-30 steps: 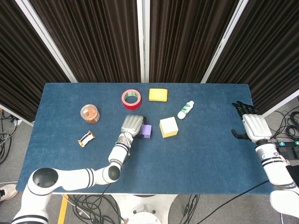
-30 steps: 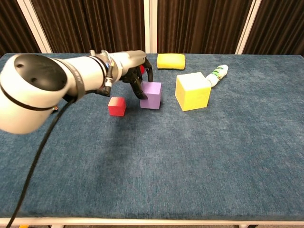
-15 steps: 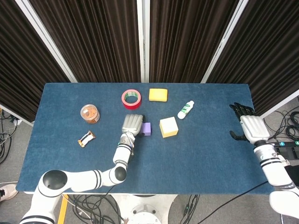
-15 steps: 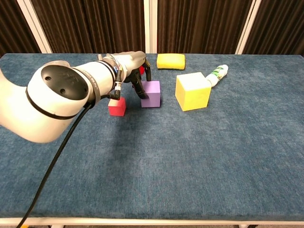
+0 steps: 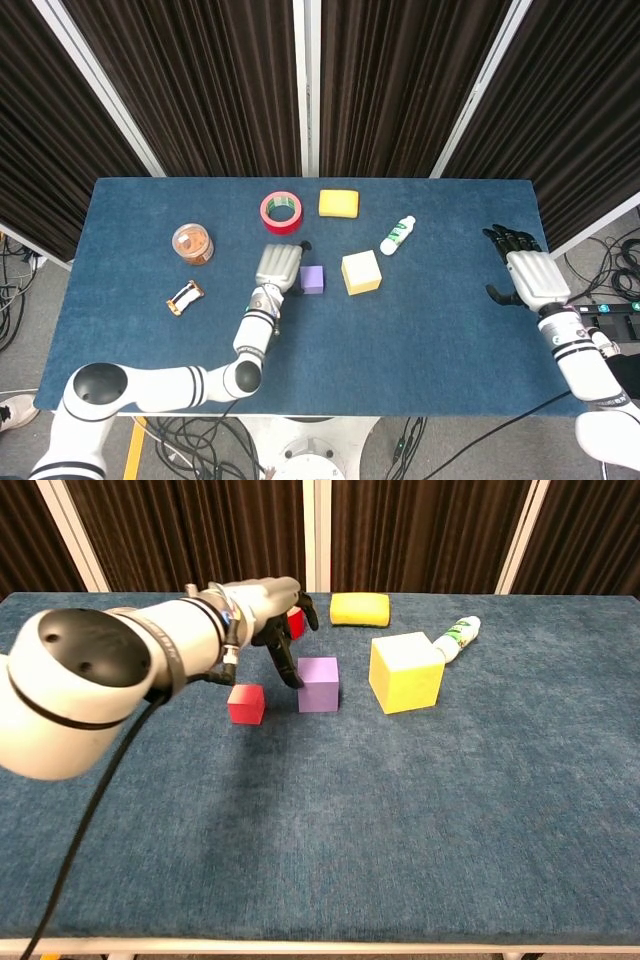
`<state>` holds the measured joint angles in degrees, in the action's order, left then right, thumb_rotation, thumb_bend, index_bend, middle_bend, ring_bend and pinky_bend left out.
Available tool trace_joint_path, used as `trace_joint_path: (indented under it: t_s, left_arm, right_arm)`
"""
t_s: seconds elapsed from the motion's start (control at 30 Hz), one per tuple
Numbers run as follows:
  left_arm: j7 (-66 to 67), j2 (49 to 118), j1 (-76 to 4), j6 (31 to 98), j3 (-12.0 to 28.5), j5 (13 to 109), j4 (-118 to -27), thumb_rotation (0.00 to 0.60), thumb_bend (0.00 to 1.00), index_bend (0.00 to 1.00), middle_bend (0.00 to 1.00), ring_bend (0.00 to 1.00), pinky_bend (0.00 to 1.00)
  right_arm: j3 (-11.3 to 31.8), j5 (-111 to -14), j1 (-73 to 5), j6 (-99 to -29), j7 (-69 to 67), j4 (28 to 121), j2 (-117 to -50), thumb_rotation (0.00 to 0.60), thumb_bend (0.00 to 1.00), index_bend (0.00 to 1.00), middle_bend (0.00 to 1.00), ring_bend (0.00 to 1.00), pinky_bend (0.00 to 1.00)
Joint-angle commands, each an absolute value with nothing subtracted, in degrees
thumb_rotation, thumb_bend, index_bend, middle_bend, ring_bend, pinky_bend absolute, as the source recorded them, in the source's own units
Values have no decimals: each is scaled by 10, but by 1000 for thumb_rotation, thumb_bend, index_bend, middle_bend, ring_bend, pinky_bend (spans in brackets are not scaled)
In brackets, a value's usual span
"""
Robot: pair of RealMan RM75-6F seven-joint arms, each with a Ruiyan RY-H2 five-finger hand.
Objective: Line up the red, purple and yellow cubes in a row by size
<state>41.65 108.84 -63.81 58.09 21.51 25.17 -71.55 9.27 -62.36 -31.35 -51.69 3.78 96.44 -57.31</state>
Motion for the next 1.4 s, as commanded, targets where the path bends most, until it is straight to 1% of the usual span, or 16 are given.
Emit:
trace_joint_path:
  t_s: [0.03,0.13,0.23,0.37,0.57,0.87,1.1,1.17,1.3,1.33,1.4]
  left_arm:
    - [407,1053,-611,602,198,280,-764,600,159,295,890,892,966]
    - [392,1024,-584,629,182,311,-803,600,159,295,889,891,964]
    - [362,995,-549,659,162,357,-847,600,159,295,884,890,959]
    - [321,966,-508,690,137,417,-896,600,159,295,883,889,955]
    - [291,935,-468,726,106,497,-946,600,158,295,883,888,952]
    - [262,905,-434,744,104,547,-980,600,158,290,883,888,947]
    - [249,894,-418,738,101,566,-988,600,159,288,882,887,942]
    - [245,893,-415,732,101,567,-988,600,158,288,881,886,940]
    - [242,893,-410,728,102,575,-989,600,158,288,880,886,939]
    - [241,893,-409,728,103,577,-990,600,158,288,880,886,938]
    - [241,893,-407,728,104,581,-991,600,159,288,879,886,938]
  right_arm:
    - [91,-632,-324,-497,36,962,-572,600,182,0,7,0,0]
    - [90,-640,-343,-472,43,952,-583,600,103,0,16,0,0]
    - [89,-644,-373,-441,65,934,-608,600,59,0,25,0,0]
    - [88,-636,-411,-404,88,905,-654,600,30,0,27,0,0]
    - [90,-608,-461,-382,135,849,-732,600,26,0,27,0,0]
    - [96,-542,-530,-364,196,768,-833,600,34,0,28,0,0]
    - [92,-486,-562,-347,215,709,-887,600,64,6,40,0,0]
    - [93,-481,-565,-351,211,696,-901,600,80,41,77,0,0]
    - [99,-485,-563,-364,194,676,-922,600,143,186,208,0,0]
    - [101,-487,-563,-366,189,673,-927,600,170,235,247,6,0]
    - [104,-492,-560,-375,179,667,-935,600,205,296,300,41,0]
